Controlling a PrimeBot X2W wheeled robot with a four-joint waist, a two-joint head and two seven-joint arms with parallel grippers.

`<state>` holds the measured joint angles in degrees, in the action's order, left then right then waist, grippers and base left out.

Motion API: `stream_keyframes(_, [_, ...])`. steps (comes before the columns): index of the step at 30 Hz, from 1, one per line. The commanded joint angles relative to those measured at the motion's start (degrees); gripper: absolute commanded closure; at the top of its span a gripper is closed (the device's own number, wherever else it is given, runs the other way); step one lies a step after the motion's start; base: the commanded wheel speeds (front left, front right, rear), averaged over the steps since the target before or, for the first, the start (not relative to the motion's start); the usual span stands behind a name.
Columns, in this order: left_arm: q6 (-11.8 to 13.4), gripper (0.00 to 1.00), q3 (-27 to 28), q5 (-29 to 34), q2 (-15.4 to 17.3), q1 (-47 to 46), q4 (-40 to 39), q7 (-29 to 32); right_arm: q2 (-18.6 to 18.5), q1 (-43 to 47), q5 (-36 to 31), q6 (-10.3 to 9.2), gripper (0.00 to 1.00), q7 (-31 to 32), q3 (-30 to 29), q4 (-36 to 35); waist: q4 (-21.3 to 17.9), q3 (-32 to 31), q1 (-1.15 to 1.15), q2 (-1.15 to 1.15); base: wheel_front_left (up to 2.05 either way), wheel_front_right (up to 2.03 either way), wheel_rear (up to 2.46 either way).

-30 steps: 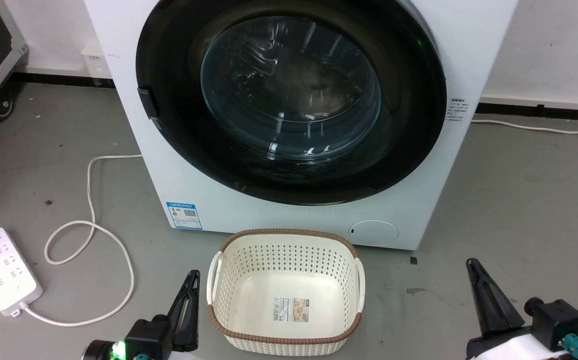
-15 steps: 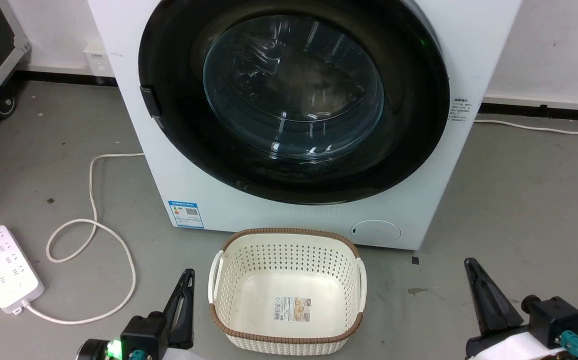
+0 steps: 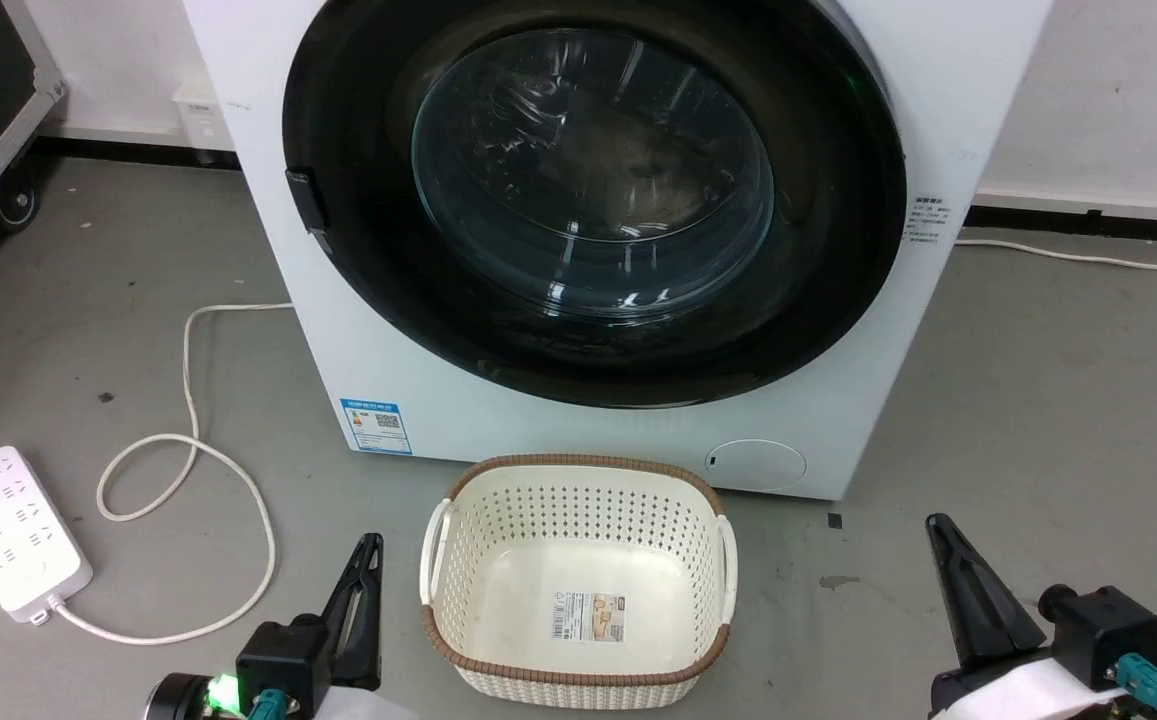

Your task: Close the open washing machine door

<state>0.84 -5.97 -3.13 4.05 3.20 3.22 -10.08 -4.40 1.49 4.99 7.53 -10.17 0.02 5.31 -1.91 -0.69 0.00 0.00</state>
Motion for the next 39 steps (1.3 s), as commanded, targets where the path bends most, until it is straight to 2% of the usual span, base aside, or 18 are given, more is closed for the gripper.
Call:
stream_keyframes(1, [-0.12,1.00,0.34,0.30,-0.23,-0.77,-0.24,0.21,0.37,-0.46,-0.49,-0.01,1.00,0.26,-0.03,-0.43,0.02,0.01,0.00,0.00,0.00,0.00,0.00])
stream_keyframes(39, [-0.44,1.00,2.88,1.58,-0.65,-1.87,-1.59,4.66,0.89,-0.92,-2.52,-0.03,1.00,4.73,-0.03,-2.63,0.87,0.31,0.00,0.00,0.00,0.00,0.00])
